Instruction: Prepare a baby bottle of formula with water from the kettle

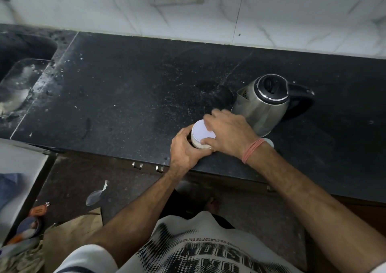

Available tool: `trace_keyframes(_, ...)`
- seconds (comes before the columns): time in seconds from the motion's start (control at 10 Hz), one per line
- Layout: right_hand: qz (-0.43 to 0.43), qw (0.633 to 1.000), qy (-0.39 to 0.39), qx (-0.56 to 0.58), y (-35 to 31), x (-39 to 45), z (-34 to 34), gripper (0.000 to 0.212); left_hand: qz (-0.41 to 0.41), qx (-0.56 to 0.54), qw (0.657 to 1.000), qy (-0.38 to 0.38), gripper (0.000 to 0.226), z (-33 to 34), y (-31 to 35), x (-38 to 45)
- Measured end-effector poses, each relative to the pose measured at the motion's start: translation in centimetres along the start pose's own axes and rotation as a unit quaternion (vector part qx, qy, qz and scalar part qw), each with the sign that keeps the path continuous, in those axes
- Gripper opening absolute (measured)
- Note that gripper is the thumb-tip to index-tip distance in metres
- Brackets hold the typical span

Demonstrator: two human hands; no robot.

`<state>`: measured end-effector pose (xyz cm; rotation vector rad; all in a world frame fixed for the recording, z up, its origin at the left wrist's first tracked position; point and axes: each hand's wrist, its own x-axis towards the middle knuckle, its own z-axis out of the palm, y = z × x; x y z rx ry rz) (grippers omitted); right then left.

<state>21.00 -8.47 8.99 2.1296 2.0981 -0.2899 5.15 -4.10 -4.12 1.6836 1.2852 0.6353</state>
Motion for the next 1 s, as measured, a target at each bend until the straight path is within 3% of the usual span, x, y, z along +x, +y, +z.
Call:
trace_keyframes(0.1, -0.052, 0.998, -0.022, 0.040, 0.1, 0.5, 0.9, 0.085, 0.004, 0.013, 1.000, 0.000, 0.087, 0.0, 0.1, 0.0)
trace_keyframes(0.6, -0.060, 0.988, 0.029, -0.141, 0.1, 2.0, 3.9, 0.085, -0.031, 0.032, 0.999, 0.002, 0.097, 0.6, 0.3, -0.4)
trace_keyframes(0.9, 0.037, 0.995, 0.069, -0.064, -1.5, 1.4, 5.8, 0.086, -0.031, 0.053, 0.998, -0.017, 0.100, 0.4, 1.1, -0.8)
trace_keyframes(1.0, 0.065, 0.994, 0.087, -0.002, -1.5, 0.4, 5.5, 0.089, 0.022, 0.120, 0.991, -0.057, 0.132, -0.6, 0.6, -0.7)
